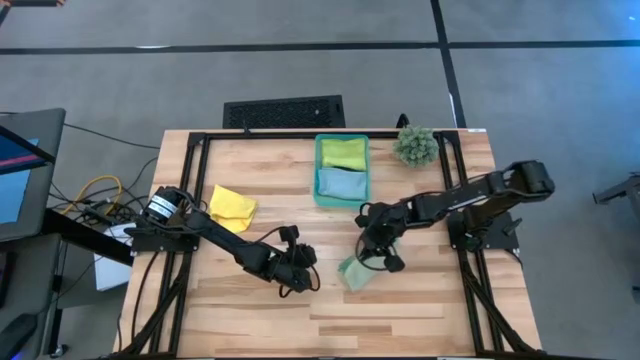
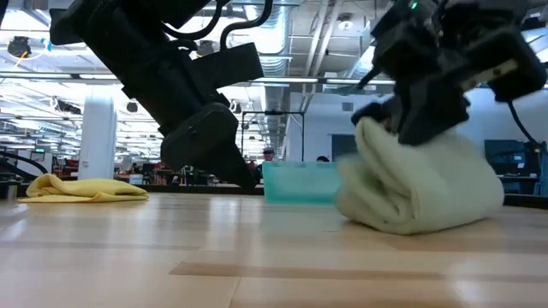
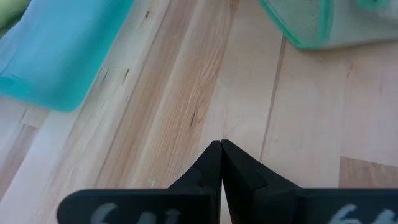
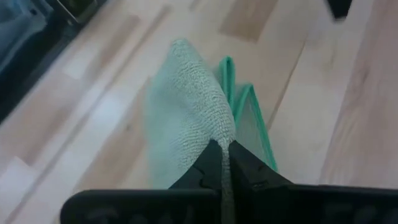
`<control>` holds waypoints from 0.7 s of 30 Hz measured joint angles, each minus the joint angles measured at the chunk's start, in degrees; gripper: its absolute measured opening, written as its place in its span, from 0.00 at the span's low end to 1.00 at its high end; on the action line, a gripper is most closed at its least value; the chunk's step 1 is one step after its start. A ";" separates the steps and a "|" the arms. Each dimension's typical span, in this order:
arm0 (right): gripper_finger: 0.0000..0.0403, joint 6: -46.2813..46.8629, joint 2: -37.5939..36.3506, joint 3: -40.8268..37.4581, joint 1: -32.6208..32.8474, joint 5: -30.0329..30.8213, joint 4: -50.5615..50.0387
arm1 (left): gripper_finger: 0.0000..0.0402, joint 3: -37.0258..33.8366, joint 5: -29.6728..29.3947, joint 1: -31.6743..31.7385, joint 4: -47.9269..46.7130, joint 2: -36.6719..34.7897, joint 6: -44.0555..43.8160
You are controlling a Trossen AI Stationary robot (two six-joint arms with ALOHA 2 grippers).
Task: Fold microfiber towels
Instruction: Put the green microfiber into the green bin
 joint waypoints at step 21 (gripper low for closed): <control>0.65 -2.24 5.98 3.92 -4.47 0.53 -4.57 | 0.00 0.00 0.12 0.00 1.23 -0.02 0.69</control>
